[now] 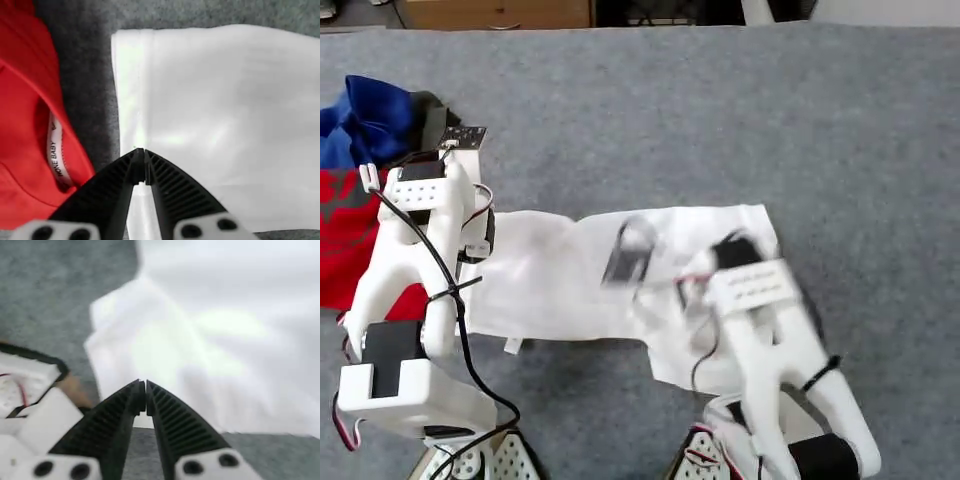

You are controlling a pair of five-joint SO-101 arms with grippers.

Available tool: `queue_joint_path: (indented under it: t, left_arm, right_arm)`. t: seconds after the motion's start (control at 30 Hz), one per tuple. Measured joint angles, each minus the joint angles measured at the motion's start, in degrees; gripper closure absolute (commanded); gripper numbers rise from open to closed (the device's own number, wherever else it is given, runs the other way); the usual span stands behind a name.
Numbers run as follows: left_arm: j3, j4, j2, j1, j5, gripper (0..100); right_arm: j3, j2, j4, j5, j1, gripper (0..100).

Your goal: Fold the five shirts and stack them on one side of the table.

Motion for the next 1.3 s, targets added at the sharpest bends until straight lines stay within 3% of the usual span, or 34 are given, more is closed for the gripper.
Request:
queue_joint_path:
  t: [0.17, 0.43, 0.57, 0.73, 0.97, 1.3]
  left_arm:
    - [-3.2, 0.0, 0.0, 0.0, 1.7, 97]
    - [-10.5, -2.5, 1.8, 6.3, 6.9, 97]
    - [-11.7, -7.8, 9.8, 7.6, 7.0, 97]
    - [-17.9, -8.5, 23.6, 4.9, 7.5, 97]
    - [-33.0, -1.2, 32.4, 0.8, 10.2, 97]
    - [-50.4, 12.7, 33.6, 0.7, 10.5, 97]
  right_arm:
    - [-15.9, 6.1, -2.9, -0.4, 8.2, 98.5]
    - [-25.5, 29.4, -17.5, -17.8, 9.2, 98.5]
    - [-31.5, 40.3, -21.0, -23.1, 11.3, 98.5]
    - [-38.2, 51.6, -22.2, -24.2, 17.1, 98.5]
    - [-44.1, 59.5, -21.3, -22.6, 20.4, 98.5]
    - [-44.8, 55.6, -17.9, -20.7, 21.0, 98.5]
